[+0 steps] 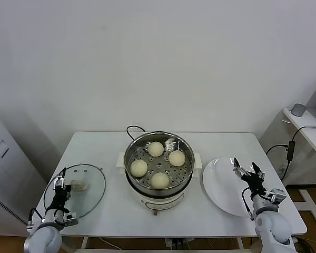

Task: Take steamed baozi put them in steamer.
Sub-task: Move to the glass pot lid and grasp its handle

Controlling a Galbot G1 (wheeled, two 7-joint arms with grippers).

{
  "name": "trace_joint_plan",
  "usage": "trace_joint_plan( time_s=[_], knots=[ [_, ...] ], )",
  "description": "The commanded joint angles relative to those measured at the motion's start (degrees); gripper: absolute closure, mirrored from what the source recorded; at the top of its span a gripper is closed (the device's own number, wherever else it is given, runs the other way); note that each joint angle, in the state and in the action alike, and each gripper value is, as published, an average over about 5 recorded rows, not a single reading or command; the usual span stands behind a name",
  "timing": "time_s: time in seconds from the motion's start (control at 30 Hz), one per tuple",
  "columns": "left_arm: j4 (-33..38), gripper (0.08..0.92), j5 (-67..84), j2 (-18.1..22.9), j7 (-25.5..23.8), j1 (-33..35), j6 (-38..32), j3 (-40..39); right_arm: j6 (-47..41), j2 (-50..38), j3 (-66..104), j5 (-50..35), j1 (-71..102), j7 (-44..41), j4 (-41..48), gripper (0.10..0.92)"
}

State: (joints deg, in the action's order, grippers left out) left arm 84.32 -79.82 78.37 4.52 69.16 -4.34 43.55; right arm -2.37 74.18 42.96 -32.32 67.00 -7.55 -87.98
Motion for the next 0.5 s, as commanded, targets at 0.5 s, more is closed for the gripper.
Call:
trace_joint_plan(
  time_s=[0.5],
  knots=[
    [-3.4, 0.177, 1.6, 0.8, 1.8, -3.2, 2.9, -0.9, 0.3, 0.4, -0.2, 0.5, 0.1, -0.1, 0.8, 0.203]
  ],
)
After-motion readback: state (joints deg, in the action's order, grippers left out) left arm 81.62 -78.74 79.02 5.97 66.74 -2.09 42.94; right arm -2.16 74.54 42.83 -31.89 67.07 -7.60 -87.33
